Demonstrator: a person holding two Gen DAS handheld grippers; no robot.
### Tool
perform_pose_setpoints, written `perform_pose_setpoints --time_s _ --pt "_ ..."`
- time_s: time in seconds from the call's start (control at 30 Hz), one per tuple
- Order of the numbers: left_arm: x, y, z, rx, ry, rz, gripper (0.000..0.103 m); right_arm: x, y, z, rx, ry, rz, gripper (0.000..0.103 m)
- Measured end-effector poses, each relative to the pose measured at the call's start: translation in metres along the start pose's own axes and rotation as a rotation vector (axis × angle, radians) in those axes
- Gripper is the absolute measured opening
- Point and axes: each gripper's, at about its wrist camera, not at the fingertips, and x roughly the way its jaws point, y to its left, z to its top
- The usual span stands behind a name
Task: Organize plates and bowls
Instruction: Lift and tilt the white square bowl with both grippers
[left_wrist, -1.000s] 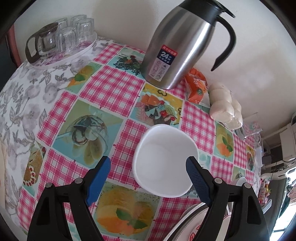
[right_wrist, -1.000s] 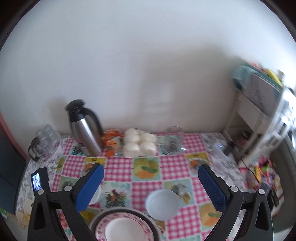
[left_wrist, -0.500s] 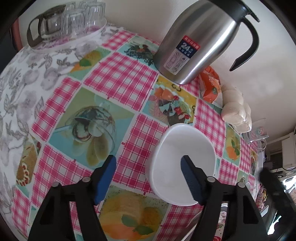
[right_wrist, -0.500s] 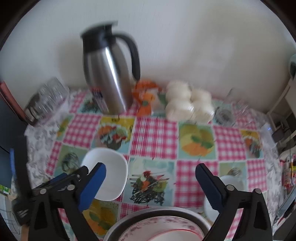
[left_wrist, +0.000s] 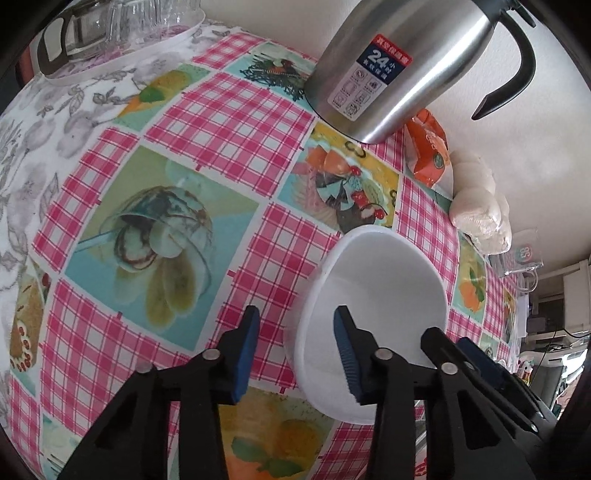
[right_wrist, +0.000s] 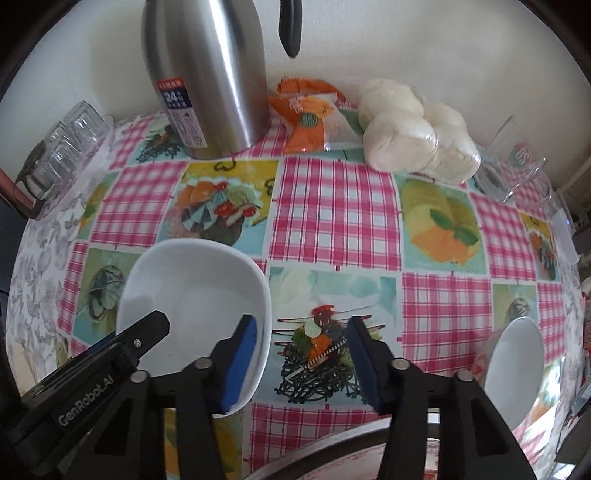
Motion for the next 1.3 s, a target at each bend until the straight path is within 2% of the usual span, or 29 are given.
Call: perform_pose_setpoints --time_s 0.13,0.3,0.6,0.7,0.93,1.07,1.3 --pt "0.009 -0.001 0.000 0.002 0.017 -0.006 0.032 0.010 0.005 -0.001 -0.003 0.022 0.014 0.041" --pt "0.017 0.002 -0.001 -0.013 0.031 -0.007 0.024 0.023 0.012 -0.002 -0.013 0.052 0.010 0.035" --pt "0.026 0.003 0.000 -0.011 0.021 0.007 0.017 0.043 0.009 -0.005 0.005 0.100 0.045 0.034" --pt "0.029 0.005 0.000 -0.026 0.021 -0.022 0.012 0.046 0.006 -0.005 0.023 0.115 0.054 0.031" --pt "0.032 0.009 -0.003 -0.045 0.034 -0.075 0.012 0.048 0.007 -0.007 0.053 0.131 0.097 0.010" --pt "0.029 0.006 -0.005 -0.042 0.024 -0.085 0.012 0.041 0.009 -0.006 0.052 0.114 0.089 0.010" --pt "-0.002 -0.004 -0.004 -0.003 -0.061 -0.109 0.012 0.005 0.013 -0.001 -0.002 0.031 0.096 0.010"
